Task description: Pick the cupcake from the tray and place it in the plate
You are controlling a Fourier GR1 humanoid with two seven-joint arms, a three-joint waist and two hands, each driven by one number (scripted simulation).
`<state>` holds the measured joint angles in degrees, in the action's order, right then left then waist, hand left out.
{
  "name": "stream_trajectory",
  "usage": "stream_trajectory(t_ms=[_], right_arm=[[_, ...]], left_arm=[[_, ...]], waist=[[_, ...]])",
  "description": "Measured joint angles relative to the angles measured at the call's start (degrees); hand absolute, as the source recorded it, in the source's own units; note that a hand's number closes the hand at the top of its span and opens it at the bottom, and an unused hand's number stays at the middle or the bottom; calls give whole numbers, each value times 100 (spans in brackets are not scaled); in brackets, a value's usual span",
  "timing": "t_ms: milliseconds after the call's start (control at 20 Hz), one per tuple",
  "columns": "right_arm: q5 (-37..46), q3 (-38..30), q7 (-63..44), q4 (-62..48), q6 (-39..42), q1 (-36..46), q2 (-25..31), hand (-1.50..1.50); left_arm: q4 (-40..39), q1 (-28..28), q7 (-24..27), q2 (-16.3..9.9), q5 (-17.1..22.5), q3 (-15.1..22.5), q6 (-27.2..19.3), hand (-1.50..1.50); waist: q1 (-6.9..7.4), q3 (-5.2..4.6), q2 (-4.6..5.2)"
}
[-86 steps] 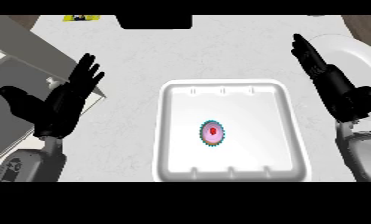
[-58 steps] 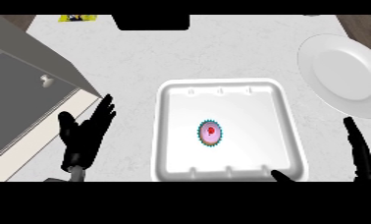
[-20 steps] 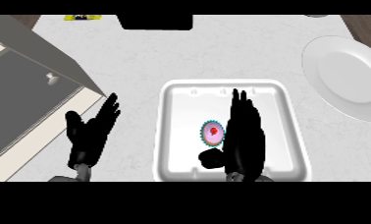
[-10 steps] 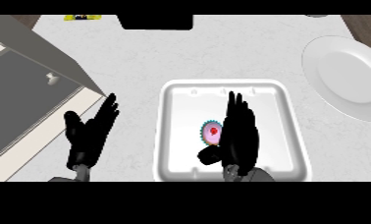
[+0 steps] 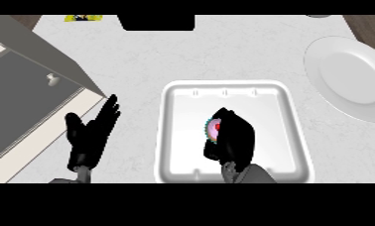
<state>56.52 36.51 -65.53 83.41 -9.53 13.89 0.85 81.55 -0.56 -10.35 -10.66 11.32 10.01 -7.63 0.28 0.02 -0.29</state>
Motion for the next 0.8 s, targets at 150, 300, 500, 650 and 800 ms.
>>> stream_trajectory(t_ms=[150,300,500,650,800], right_arm=[[119,0,37,-59,0,41,-7,150],[73,-72,521,34,88,-63,140,150],[-229,192,1531,548,278,-416,793,150],[-299,188,2186,1057,110,-663,1296,150],[-114,121,2631,1532,-439,-826,1556,150]], left_arm=[[104,-35,-72,-18,25,-59,56,0],[119,-51,-144,21,-38,-80,50,0],[-18,5,-76,45,-29,-139,86,0],[-13,32,-114,18,-21,-182,124,0],[74,-43,-132,65,-61,-138,78,0]], waist=[[0,-2,-6],[-9,-7,-11],[-44,-11,-32],[-62,-2,-16],[-78,3,-11]])
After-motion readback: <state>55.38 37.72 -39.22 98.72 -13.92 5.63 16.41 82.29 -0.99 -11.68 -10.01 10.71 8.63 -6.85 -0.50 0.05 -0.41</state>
